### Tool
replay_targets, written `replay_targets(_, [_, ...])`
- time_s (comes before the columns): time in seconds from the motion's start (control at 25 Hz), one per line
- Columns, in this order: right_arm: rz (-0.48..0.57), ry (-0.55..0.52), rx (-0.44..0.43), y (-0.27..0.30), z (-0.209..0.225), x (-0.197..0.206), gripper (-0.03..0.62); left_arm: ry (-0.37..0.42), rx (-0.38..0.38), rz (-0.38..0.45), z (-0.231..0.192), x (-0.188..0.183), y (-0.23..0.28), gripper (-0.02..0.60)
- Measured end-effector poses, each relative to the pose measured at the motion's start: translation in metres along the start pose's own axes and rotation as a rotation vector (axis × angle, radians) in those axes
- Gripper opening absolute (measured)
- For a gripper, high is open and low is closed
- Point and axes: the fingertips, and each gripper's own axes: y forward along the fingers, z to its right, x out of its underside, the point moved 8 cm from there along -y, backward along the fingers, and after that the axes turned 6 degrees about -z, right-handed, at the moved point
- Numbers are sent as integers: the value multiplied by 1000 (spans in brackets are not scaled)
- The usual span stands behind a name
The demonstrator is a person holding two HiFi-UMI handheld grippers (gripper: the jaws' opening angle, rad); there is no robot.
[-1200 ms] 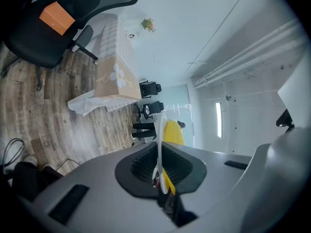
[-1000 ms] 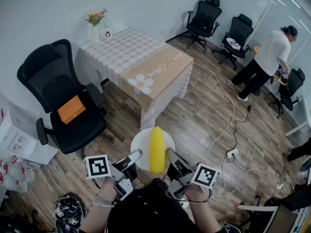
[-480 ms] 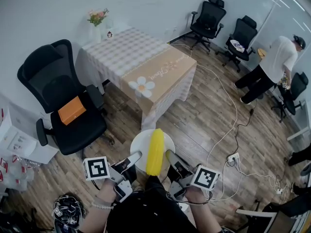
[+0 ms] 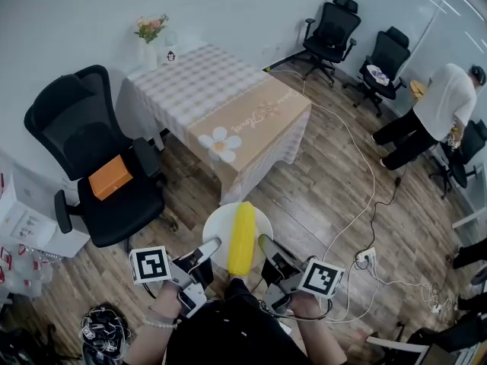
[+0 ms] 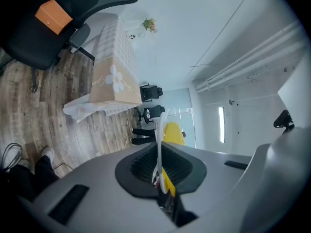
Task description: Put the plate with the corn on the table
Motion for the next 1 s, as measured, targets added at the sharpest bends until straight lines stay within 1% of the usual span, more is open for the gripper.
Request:
replay_targets(0.4, [-35, -3, -18, 12, 18, -49, 51, -2, -12, 35, 7, -23, 38, 28])
replay_targets(0.76, [-73, -11, -25, 22, 31, -91, 49, -19, -11, 79, 12, -42, 70, 28])
replay_targets(1.0, [-96, -10, -40, 30, 45, -118, 51, -8, -8, 112, 13, -54, 93, 26])
